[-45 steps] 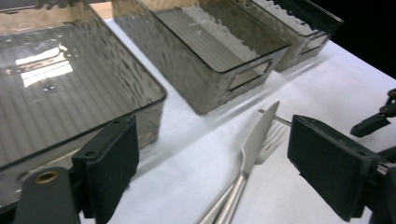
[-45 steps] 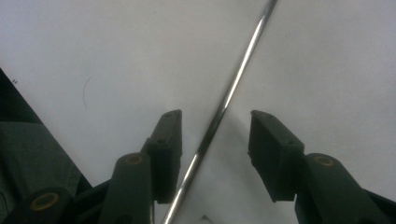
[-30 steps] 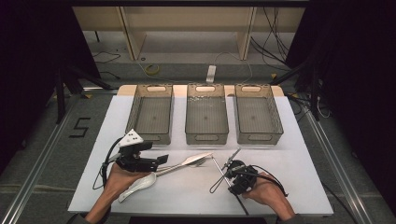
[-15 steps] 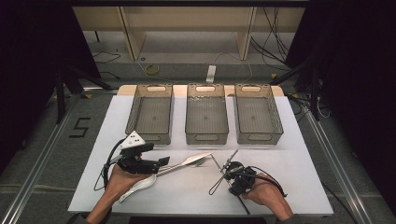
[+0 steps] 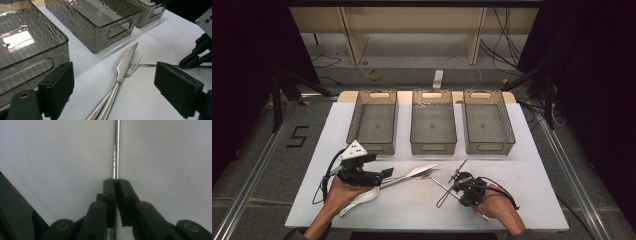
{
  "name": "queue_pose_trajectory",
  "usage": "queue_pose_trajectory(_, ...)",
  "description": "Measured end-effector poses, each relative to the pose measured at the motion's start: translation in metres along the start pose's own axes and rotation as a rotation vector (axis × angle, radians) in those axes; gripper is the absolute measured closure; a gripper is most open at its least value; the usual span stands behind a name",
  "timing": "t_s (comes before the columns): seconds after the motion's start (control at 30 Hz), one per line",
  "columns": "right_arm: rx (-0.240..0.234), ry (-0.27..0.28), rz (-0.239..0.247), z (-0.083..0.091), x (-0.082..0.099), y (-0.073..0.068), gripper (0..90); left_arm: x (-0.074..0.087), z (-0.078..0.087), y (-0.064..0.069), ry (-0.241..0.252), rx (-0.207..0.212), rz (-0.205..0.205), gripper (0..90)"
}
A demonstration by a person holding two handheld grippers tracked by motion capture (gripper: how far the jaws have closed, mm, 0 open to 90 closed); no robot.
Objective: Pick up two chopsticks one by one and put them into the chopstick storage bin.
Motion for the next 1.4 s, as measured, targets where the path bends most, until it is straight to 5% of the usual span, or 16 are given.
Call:
queue_pose_trajectory(0.37, -0.013, -0.011, 0.031, 0.005, 0.012, 0.012, 86.1, 0.000, -0.001, 0.002, -0.001, 0.007, -0.008, 16.0)
queue_pose_trajectory(1.0, 0.038, 0.078, -0.036, 0.038, 0.024, 0.046, 86.2, -0.005, -0.002, 0.008, 0.016, 0.035, -0.016, 16.4)
queue_pose_trajectory(1.27, 0.054, 0.120, -0.063, 0.052, 0.027, 0.056, 86.2, -0.013, -0.013, 0.018, -0.001, 0.056, -0.067, 16.3)
queue_pose_trajectory(1.4, 0.036, 0.144, -0.027, 0.057, 0.019, 0.047, 86.2, -0.019, -0.025, 0.032, -0.038, 0.089, -0.130, 16.3)
Point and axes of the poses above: each handheld gripper's, and its own axes: z roughly backward along the jaws, x roughly out of its underside, y roughly to its right, the point moved 6 cm from there along -z, roughly forward along the jaws, and after that the axes turned 11 degrees about x, right-handed, at the moved point
